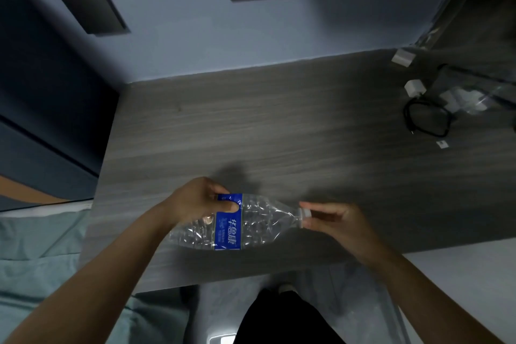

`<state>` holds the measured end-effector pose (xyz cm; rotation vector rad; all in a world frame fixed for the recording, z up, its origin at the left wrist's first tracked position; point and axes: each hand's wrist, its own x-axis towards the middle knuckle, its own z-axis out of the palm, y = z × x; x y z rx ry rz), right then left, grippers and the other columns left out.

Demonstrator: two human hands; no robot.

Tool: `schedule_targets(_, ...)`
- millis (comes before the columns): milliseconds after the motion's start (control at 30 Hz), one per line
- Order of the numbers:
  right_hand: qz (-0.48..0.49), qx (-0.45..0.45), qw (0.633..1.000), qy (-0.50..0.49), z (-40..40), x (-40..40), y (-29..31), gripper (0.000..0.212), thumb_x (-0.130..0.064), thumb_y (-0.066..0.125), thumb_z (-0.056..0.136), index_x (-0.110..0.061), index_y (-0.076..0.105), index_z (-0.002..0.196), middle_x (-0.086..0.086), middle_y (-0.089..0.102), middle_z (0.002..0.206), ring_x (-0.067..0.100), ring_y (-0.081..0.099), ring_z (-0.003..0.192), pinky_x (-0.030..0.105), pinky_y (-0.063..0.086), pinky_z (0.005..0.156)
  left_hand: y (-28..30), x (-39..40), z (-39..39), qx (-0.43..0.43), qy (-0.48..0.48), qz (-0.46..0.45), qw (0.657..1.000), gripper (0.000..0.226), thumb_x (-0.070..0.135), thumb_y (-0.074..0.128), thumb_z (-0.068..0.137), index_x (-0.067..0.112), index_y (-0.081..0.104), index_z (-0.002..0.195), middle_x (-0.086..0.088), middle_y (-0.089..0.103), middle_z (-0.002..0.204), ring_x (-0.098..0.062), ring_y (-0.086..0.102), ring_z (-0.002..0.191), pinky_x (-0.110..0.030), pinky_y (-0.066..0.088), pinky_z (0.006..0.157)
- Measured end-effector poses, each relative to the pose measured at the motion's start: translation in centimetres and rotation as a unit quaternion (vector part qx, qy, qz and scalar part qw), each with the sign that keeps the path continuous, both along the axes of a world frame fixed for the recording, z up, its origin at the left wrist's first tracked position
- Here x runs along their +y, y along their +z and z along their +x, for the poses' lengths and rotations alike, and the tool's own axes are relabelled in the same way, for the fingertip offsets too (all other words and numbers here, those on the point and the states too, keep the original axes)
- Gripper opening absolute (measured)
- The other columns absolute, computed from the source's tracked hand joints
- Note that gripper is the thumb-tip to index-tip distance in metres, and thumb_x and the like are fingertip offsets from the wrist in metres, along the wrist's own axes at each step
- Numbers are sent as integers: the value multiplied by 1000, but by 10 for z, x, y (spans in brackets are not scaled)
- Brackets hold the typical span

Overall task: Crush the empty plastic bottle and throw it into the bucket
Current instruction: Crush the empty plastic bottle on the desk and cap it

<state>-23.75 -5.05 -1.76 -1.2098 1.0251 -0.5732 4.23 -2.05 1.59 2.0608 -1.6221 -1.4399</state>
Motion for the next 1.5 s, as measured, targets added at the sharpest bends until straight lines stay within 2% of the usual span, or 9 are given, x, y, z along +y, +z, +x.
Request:
schedule_targets(233,99,-31,994,-31,5,3,2,14,-1,59,80,-9,70,80,-3,71,55,10,68,56,20,58,56,1,3,-2,-35,-10,-32,999,7,40,68,77,37,66,71,8,70,70,-16,69,70,-34,52,69)
schedule_targets(333,103,-16,994,-19,6,2,4,10,-6,58,82,-3,67,78,-2,68,49,12,67,51,21,57,56,0,6,-3,-37,-9,-30,999,7,40,67,77,37,64,71,9,69,69,-3,65,63,-29,48,66)
schedule_targets(433,85,-41,995,-31,5,3,5,17,1,55,83,4,64,97,-4,67,53,7,66,55,19,58,59,0,7,-4,-5,15,-23,1000,6,33,68,78,34,65,73,9,69,61,4,64,55,-15,47,53)
schedule_targets(600,56,-82,994,-41,4,5,10,36,13,51,80,-2,55,112,7,64,81,3,66,63,16,57,61,4,3,-4,15,13,0,1000,4,28,67,81,24,66,79,8,69,64,4,65,58,-4,45,49)
schedule_targets(800,72,-35,996,-47,5,1,14,14,1,55,83,-7,66,78,10,60,66,9,64,47,16,55,52,2,6,-11,-4,9,-30,999,6,29,68,79,31,64,75,-10,74,84,-22,71,79,-36,55,72)
schedule_targets(967,131,-32,988,-70,5,-1,13,15,-8,58,83,-4,64,70,7,59,52,14,64,43,21,55,46,4,4,-11,-53,-11,-57,997,7,37,67,78,39,61,75,-5,75,87,-16,70,82,-43,54,81)
schedule_targets(1133,146,-25,987,-64,5,-2,11,18,-10,58,83,-4,61,66,0,62,43,13,64,42,22,56,46,2,5,-14,-93,-12,-78,992,17,40,67,78,27,69,89,2,73,86,-13,67,82,-42,52,81)
schedule_targets(1367,67,-53,994,-68,0,7,-4,25,6,58,79,-13,70,68,-1,69,55,10,67,55,18,57,56,3,-4,-8,-56,-20,-33,998,9,38,64,80,38,61,72,7,69,72,-21,69,74,-34,50,70)
schedule_targets(1500,-4,-26,999,-34,-4,5,-8,36,10,66,70,-23,70,85,-17,74,68,-3,65,69,10,53,68,2,-6,-6,-32,-9,-9,999,14,35,66,80,35,65,67,8,68,60,-18,68,65,-28,48,63)
